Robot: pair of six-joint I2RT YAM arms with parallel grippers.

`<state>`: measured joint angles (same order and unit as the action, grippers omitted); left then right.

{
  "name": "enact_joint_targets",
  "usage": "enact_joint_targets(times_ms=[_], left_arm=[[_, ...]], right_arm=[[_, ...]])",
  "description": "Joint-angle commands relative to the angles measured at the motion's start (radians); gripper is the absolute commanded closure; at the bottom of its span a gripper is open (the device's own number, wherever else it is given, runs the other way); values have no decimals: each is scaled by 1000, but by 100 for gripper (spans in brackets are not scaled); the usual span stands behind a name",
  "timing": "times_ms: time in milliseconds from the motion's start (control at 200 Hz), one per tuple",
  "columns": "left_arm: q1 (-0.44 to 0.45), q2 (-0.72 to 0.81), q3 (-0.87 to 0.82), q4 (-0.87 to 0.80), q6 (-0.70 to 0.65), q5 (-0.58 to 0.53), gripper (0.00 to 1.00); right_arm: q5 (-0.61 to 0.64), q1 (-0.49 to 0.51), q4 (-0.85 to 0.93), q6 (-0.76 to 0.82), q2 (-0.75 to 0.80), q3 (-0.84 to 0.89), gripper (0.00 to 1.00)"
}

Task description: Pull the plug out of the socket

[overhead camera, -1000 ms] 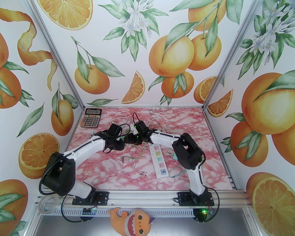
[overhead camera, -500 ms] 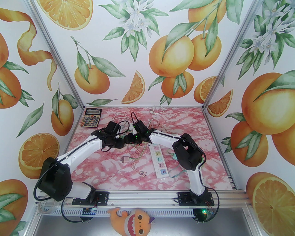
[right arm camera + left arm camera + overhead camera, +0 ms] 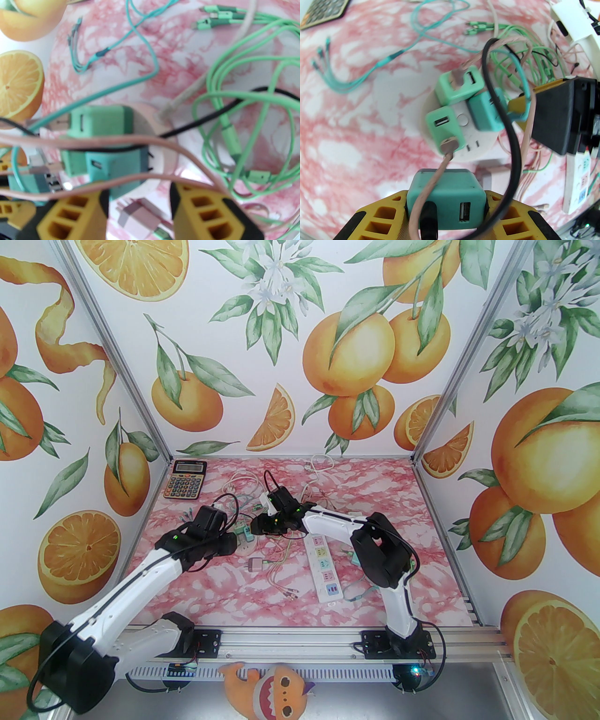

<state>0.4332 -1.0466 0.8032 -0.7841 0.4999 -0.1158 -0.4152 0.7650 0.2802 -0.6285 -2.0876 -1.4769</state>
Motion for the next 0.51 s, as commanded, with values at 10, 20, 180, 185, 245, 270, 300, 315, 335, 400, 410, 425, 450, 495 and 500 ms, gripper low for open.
enact_joint_targets(times_ms=[10,20,180,185,245,270,300,315,335,400,410,425,450,495,500], left_arm=[[-5,63,-10,-12,65,-61,65],[-4,62,-9,-12,64,-61,65],[-4,13,75,-22,22,-48,65],[-5,11,80,-23,20,-48,65],[-7,-27,129,-30,-1,-29,66],[-7,-43,148,-31,-9,-18,66],[-7,-65,172,-34,-14,-3,66],[-7,-75,183,-34,-15,5,65],[-7,-89,195,-35,-16,14,66],[-8,-134,231,-29,-25,48,66],[-8,-140,237,-28,-26,57,66],[-8,-149,245,-28,-28,62,66],[-7,-164,257,-28,-30,64,66],[-9,-189,276,-22,-31,68,66],[-9,-190,278,-22,-32,69,66]], right_arm=[[123,-9,199,34,-45,59,53],[122,-9,199,34,-44,60,53],[118,-7,197,45,-24,66,53],[118,-7,197,45,-24,67,53],[116,-8,195,46,-17,67,53],[116,-7,195,47,-15,69,53],[116,-6,193,46,-10,70,53],[116,-7,190,46,-9,72,53],[116,-7,187,47,-5,75,53],[116,-4,180,45,5,82,52],[116,-4,178,45,6,81,52],[116,-5,178,44,10,83,52],[117,-5,178,46,14,84,52],[118,-5,180,48,23,86,52],[118,-5,180,47,25,87,52]])
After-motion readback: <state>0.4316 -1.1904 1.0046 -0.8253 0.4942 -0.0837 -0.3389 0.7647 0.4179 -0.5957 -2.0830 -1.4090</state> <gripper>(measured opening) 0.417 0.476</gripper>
